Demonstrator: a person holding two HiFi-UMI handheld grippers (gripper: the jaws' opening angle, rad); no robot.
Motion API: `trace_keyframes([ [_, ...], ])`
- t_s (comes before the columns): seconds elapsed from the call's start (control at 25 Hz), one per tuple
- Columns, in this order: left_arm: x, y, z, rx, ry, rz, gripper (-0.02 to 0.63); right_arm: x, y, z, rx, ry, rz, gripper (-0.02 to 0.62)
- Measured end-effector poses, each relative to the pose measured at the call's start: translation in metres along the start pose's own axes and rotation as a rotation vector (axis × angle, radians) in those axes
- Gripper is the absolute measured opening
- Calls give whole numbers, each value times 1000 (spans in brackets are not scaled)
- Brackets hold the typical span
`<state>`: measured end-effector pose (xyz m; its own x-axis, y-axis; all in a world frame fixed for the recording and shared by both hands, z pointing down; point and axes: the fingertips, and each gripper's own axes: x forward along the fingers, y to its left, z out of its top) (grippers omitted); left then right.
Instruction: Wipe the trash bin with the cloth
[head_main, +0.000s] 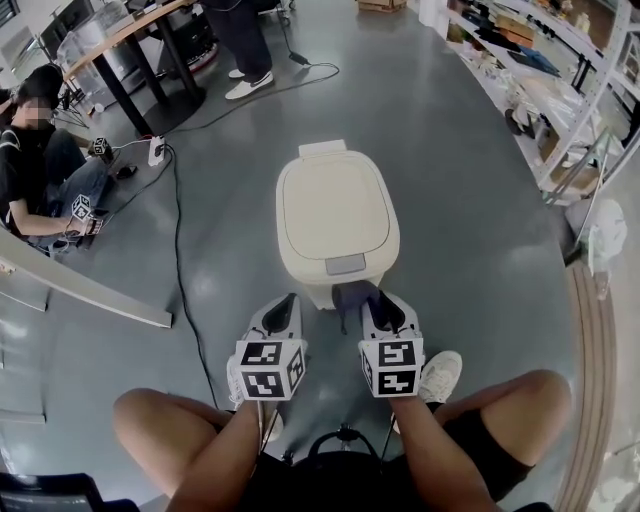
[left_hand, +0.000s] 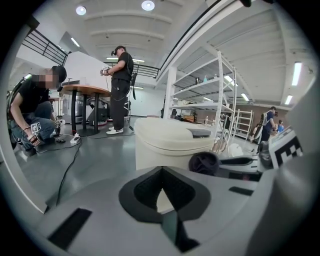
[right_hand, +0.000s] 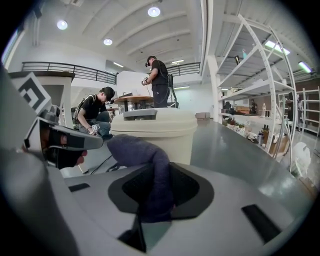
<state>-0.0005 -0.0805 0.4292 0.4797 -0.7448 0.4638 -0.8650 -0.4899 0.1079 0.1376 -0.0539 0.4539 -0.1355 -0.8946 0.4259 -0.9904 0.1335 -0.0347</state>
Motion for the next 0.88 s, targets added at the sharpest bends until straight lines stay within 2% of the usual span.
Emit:
trace_keyframes([
  [0.32,8,-7,1,4,8,-18,0,3,-19,-6,11,20,-35,94],
  [0.88,13,-18,-16,12,57,-34,0,1,-61,-13,40,59,-151,92],
])
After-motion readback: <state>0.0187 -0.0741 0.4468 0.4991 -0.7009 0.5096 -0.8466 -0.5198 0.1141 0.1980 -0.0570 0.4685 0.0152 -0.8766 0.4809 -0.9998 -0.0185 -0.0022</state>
